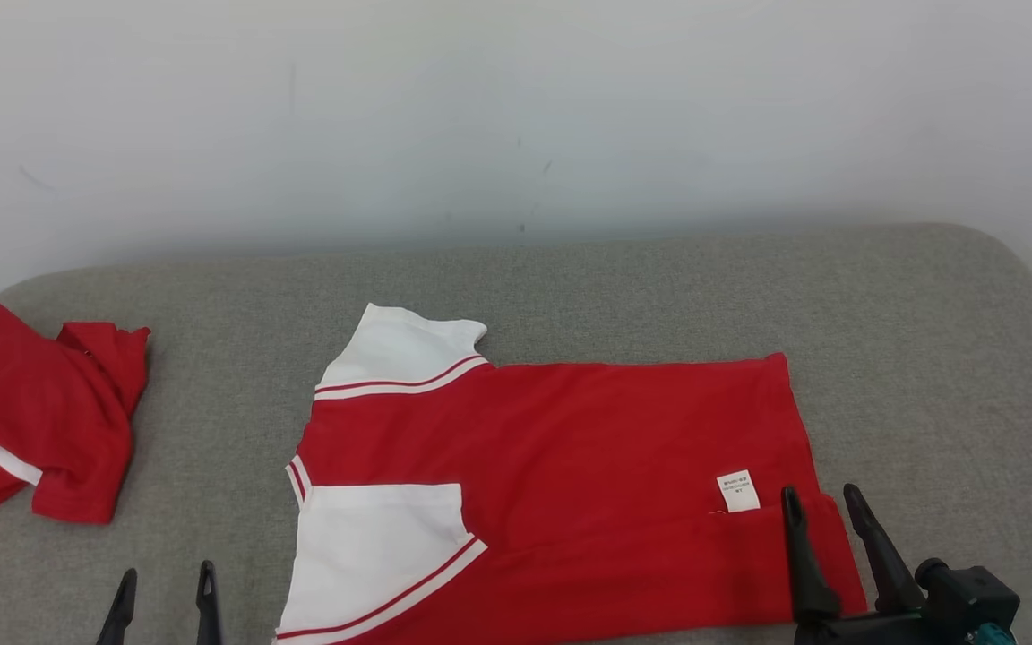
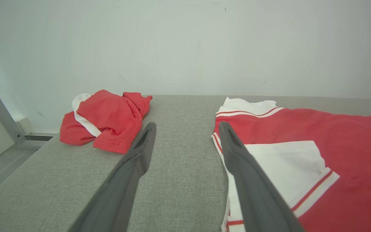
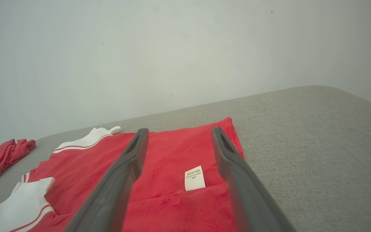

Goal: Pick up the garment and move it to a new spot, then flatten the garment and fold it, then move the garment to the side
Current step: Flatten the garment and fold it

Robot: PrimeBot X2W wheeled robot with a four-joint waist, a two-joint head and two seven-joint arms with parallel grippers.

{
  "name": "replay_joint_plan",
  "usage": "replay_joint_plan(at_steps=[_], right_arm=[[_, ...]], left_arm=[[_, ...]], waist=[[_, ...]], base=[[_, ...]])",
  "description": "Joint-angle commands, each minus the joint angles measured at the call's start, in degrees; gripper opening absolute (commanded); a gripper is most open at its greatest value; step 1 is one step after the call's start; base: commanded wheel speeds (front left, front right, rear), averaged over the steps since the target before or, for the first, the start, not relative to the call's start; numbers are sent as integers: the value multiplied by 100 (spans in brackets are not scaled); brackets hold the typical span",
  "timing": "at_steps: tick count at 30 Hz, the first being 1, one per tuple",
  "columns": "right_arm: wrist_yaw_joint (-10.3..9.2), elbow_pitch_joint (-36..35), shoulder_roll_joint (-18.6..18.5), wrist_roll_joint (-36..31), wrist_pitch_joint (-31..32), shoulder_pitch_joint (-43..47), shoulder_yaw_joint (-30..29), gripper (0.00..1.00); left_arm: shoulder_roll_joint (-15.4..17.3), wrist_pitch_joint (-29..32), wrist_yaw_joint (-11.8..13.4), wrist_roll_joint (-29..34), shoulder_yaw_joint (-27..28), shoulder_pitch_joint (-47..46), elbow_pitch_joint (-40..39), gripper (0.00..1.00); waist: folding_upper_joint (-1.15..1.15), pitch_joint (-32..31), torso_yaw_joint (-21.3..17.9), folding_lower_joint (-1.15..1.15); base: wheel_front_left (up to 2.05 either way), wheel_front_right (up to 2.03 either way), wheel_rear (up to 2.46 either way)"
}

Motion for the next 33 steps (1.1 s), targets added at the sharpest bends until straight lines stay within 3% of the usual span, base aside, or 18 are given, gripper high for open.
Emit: replay_joint_plan(at_steps=[1, 14, 18, 25, 33], right_arm=[[-14, -42, 82, -65, -22, 73, -20, 100], [-14, 122, 163, -326, -24, 4, -100, 100], [-14, 431, 74, -267, -16, -308, -138, 100], [-14, 1159, -131, -288, 102, -1351, -127, 100], [-14, 2003, -212, -335, 374, -2879, -26, 100]], left_arm=[[-4, -17, -46, 65, 21, 66, -10, 100], [-58, -17, -186, 212, 135, -35, 47, 100], [65, -18, -243, 161, 160, -361, 166, 100], [628, 43, -328, -15, -71, -1521, 687, 100], [1385, 647, -333, -870, -786, -3466, 1385, 100]], waist=[[0, 1, 3, 0], [0, 61, -76, 0], [0, 136, -188, 0], [0, 521, -429, 0], [0, 1451, -672, 0]], base=[[0, 0, 0], [0, 0, 0], [0, 0, 0], [0, 0, 0], [0, 0, 0]])
